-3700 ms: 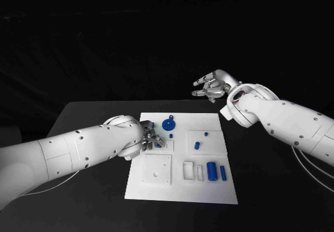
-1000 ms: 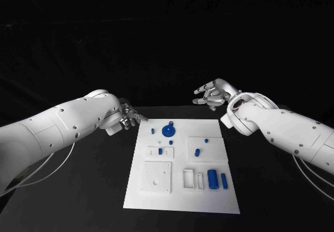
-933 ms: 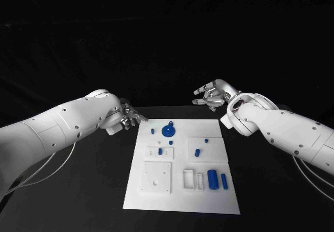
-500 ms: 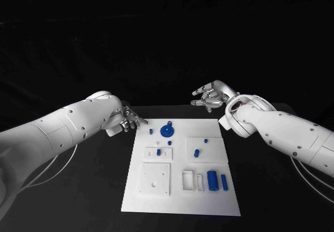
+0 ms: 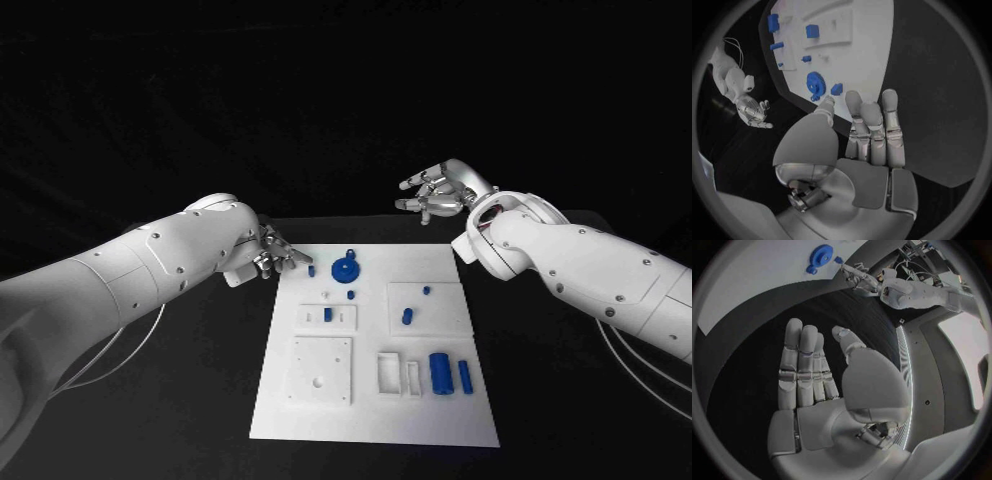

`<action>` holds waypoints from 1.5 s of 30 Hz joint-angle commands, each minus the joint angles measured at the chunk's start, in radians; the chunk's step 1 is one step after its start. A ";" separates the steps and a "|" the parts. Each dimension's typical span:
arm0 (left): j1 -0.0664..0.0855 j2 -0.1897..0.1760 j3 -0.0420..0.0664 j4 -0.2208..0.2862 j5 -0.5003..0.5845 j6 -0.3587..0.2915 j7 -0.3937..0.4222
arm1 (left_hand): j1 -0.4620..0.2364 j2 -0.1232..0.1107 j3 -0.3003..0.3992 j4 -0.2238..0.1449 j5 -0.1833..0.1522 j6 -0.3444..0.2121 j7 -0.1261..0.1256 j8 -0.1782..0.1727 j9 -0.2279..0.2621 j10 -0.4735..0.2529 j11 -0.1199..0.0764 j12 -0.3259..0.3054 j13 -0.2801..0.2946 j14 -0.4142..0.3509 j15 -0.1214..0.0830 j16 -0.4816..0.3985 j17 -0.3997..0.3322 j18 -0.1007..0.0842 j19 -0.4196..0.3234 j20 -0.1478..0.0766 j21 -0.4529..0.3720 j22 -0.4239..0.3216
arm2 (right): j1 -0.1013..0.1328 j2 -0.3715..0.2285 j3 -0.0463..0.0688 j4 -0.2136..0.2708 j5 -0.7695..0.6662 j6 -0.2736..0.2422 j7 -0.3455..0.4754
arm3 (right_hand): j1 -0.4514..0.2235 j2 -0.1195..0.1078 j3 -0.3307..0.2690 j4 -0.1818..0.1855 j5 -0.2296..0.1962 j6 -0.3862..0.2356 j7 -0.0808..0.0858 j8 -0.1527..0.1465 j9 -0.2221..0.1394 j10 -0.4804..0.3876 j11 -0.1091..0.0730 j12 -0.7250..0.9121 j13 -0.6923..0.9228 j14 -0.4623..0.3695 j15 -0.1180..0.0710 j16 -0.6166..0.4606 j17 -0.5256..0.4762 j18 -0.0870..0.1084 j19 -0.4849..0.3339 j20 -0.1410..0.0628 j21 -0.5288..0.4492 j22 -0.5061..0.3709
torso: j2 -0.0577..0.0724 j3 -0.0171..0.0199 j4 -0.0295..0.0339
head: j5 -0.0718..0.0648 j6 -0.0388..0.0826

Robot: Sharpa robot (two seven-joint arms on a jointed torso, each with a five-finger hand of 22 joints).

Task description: Assemble the parts on the task board

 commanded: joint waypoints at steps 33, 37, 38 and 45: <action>-0.002 0.019 0.000 0.008 0.063 0.051 0.010 | -0.029 0.090 -0.036 -0.110 0.026 0.010 -0.003 -0.030 0.079 0.047 -0.010 0.013 0.000 0.005 -0.004 0.011 0.008 -0.015 0.003 0.000 0.010 0.017 | 0.002 0.019 0.001 -0.012 -0.009 -0.011 0.015 | -0.001 -0.004 0.011 -0.002 0.026 0.002 0.003 -0.001 0.000 -0.006 -0.001 0.008 -0.018 0.010 -0.001 -0.014 0.008 -0.007 0.026 -0.004 0.014 -0.027 | 0.001 0.0004 0.0000 | -0.003 -0.001; -0.007 0.025 0.000 0.002 0.063 0.053 0.011 | -0.028 0.109 -0.050 -0.133 0.027 0.010 -0.003 -0.031 0.080 0.047 -0.010 0.013 0.000 0.005 -0.003 0.010 0.008 -0.015 0.002 0.001 0.010 0.017 | 0.002 0.019 0.001 -0.012 -0.009 -0.010 0.015 | -0.001 -0.004 0.011 -0.002 0.026 0.002 0.003 -0.001 0.000 -0.006 -0.001 0.008 -0.018 0.010 -0.001 -0.014 0.008 -0.007 0.026 -0.004 0.014 -0.027 | 0.001 0.0009 -0.0004 | -0.005 -0.001; -0.008 0.027 0.000 0.000 0.063 0.052 0.011 | -0.028 0.110 -0.051 -0.135 0.027 0.010 -0.003 -0.032 0.080 0.047 -0.010 0.012 0.000 0.005 -0.003 0.010 0.008 -0.015 0.002 0.001 0.010 0.017 | 0.002 0.019 0.001 -0.011 -0.009 -0.010 0.014 | -0.001 -0.004 0.011 -0.002 0.026 0.002 0.003 -0.001 0.000 -0.006 -0.001 0.008 -0.018 0.010 -0.001 -0.014 0.008 -0.007 0.026 -0.004 0.014 -0.027 | 0.002 0.0011 -0.0005 | -0.005 0.000; -0.015 0.031 0.000 -0.008 0.063 0.028 0.007 | -0.028 0.123 -0.057 -0.143 0.026 0.011 -0.004 -0.032 0.080 0.047 -0.011 0.013 0.000 0.007 -0.004 0.011 0.008 -0.015 0.005 -0.001 0.012 0.017 | 0.002 0.018 0.001 -0.010 -0.009 -0.011 0.014 | -0.001 -0.004 0.011 -0.002 0.026 0.002 0.003 -0.001 0.000 -0.006 -0.001 0.008 -0.018 0.010 -0.001 -0.014 0.008 -0.007 0.026 -0.004 0.014 -0.027 | 0.001 0.0005 0.0003 | -0.009 -0.002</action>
